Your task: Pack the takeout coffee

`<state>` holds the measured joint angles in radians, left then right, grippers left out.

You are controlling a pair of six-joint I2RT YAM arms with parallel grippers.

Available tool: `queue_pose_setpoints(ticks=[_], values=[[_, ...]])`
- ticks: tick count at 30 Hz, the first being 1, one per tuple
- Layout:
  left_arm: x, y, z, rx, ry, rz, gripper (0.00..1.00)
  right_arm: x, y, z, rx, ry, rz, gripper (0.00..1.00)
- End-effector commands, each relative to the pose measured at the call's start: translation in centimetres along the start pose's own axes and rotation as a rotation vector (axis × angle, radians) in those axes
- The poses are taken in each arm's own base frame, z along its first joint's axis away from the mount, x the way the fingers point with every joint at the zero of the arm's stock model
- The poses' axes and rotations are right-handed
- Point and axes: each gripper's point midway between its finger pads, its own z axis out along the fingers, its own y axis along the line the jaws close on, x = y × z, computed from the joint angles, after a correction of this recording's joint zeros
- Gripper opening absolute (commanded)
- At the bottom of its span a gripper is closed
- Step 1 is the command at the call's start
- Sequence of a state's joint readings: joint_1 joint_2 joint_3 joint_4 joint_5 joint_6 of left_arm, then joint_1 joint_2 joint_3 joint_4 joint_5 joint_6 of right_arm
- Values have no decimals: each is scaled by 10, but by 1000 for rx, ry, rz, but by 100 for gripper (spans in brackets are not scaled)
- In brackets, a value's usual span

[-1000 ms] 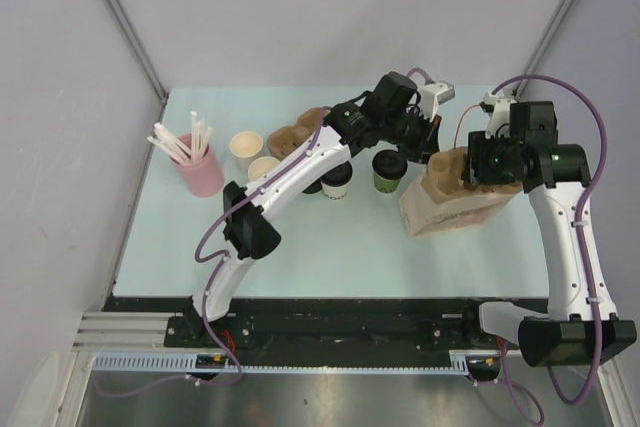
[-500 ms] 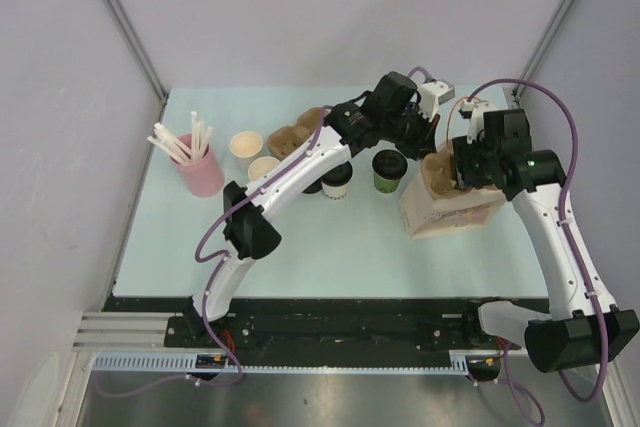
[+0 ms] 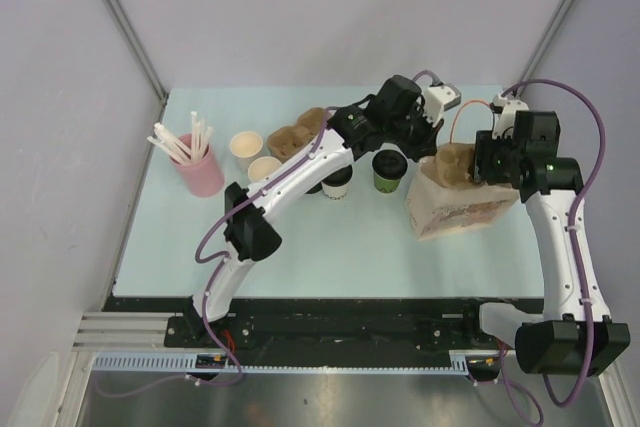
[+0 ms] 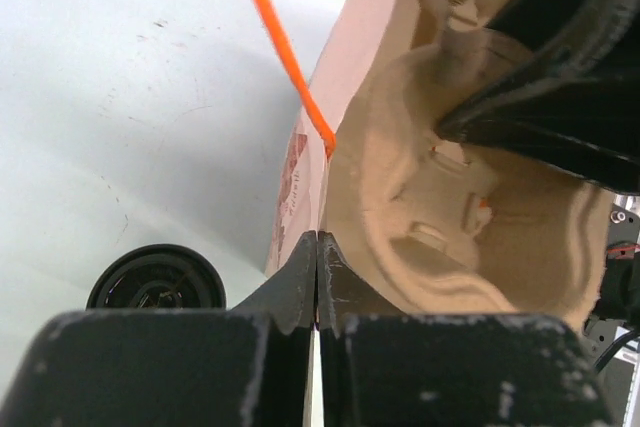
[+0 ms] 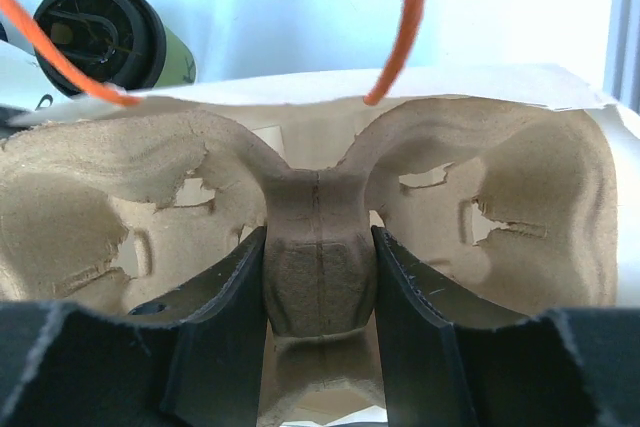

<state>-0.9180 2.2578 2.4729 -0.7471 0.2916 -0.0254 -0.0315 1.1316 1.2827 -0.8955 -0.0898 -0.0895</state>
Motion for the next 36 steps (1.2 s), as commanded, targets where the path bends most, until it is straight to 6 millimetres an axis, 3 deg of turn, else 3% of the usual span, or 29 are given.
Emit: queue_pose_setpoints(ticks=[1,6,8,13,16,19,22,23,26,32,36], values=[[-13,-21,-17,26,-25,141,0,1,2,8,-22,55,85,16],[-17,-17,-18,-4,-36,155,0,22,-16,22,72,181,101,15],[-24,-15,-20,-21,-52,164,0,25,-12,24,37,199,126,15],[-37,12,-23,-152,-84,170,0,47,-13,18,83,295,109,13],[-44,25,-26,-219,-104,159,0,47,-8,9,74,279,94,13],[-47,16,-27,-179,-117,167,0,48,-10,7,87,282,94,14],[-42,-7,-28,-63,-105,185,22,50,-8,11,75,298,96,13],[-42,-15,-33,-33,-107,196,36,49,-6,13,69,298,117,14],[-50,-38,-51,67,-131,208,56,45,-1,16,43,282,131,13],[-79,-62,-89,132,-218,246,76,41,3,20,17,270,162,13],[-86,-78,-111,191,-247,281,77,40,7,22,3,267,174,13]])
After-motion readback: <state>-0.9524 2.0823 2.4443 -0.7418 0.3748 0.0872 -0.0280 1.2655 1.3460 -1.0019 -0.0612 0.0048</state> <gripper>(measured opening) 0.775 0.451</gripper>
